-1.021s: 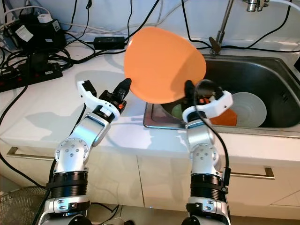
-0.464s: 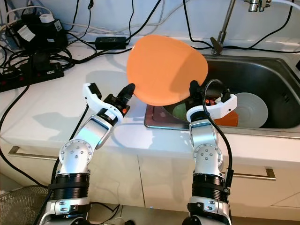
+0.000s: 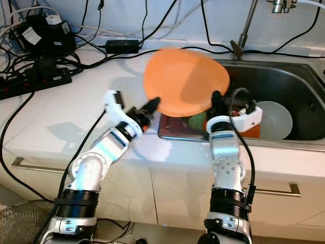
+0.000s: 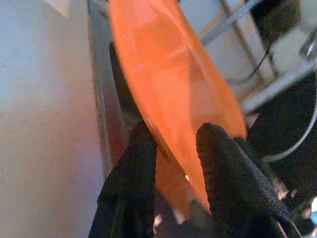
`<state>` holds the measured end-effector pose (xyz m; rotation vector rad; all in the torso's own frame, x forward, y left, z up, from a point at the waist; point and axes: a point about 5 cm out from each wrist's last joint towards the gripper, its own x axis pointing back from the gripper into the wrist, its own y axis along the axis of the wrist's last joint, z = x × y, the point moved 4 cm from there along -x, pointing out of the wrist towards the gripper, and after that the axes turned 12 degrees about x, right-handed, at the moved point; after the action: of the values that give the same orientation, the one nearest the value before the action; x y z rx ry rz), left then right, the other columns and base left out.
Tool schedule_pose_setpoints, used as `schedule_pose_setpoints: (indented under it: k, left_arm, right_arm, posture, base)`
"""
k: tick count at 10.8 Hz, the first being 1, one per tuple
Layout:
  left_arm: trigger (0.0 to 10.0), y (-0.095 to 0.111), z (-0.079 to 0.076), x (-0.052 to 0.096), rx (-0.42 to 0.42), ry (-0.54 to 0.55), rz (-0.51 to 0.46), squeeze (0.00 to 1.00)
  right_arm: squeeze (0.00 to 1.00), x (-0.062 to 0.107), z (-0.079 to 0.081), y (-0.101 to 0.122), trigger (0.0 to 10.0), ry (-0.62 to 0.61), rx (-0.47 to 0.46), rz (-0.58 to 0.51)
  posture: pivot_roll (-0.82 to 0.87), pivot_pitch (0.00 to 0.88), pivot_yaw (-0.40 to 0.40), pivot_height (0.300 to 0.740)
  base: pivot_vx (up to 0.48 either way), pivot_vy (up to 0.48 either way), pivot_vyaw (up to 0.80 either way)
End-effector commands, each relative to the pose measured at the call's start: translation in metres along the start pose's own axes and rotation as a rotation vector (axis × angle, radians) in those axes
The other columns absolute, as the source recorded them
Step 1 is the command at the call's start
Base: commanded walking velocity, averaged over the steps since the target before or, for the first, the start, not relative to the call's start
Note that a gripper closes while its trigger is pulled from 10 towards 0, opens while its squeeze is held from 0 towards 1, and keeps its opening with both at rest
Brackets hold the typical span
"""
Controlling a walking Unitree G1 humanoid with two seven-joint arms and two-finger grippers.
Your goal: Kitchen organization
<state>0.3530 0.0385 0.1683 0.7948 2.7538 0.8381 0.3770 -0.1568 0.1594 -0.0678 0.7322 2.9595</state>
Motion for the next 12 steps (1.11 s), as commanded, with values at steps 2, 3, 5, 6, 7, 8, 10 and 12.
schedule_pose_setpoints:
  k: [2,3,5,6,7,8,10,12]
  left_arm:
    - [10.0,-0.012,-0.003,0.001,-0.136,-0.010,0.062,0.00]
    - [10.0,-0.020,-0.003,0.002,-0.213,-0.012,0.098,0.00]
    - [10.0,-0.027,-0.004,0.002,-0.304,-0.016,0.134,0.00]
    - [10.0,-0.032,-0.001,0.003,-0.409,-0.001,0.162,0.00]
    - [10.0,-0.034,0.002,0.005,-0.469,0.011,0.180,0.00]
    - [10.0,-0.036,0.005,0.007,-0.493,0.021,0.194,0.00]
    - [10.0,-0.036,0.010,0.012,-0.554,0.036,0.210,0.00]
    - [10.0,-0.036,0.010,0.012,-0.554,0.036,0.210,0.00]
  right_arm:
    - [0.00,-0.014,0.022,0.014,0.0,0.022,-0.040,-0.083]
    - [0.00,-0.020,0.015,0.035,0.0,-0.004,0.006,-0.138]
    - [0.00,-0.025,0.012,0.053,0.0,-0.019,0.046,-0.186]
    - [0.00,-0.031,0.007,0.071,10.0,-0.068,0.208,-0.250]
    - [0.00,-0.034,0.008,0.078,10.0,-0.072,0.322,-0.271]
    - [0.00,-0.035,0.010,0.079,10.0,-0.066,0.396,-0.275]
    - [0.00,-0.037,0.021,0.079,10.0,-0.036,0.739,-0.315]
    - [0.00,-0.037,0.021,0.079,10.0,-0.036,0.739,-0.315]
  posture:
    - [0.09,0.000,0.061,0.740]
    - [0.09,0.000,0.060,0.740]
    - [0.09,0.000,0.059,0.740]
    - [0.09,0.000,0.057,0.740]
    - [0.10,0.000,0.057,0.740]
    - [0.10,0.000,0.055,0.740]
    - [0.12,0.000,0.055,0.740]
    - [0.12,0.000,0.055,0.740]
  base:
    - [0.000,0.000,0.00]
    - [0.000,0.000,0.00]
    - [0.000,0.000,0.00]
    - [0.000,0.000,0.00]
    - [0.000,0.000,0.00]
    - [0.000,0.000,0.00]
    - [0.000,0.000,0.00]
    - [0.000,0.000,0.00]
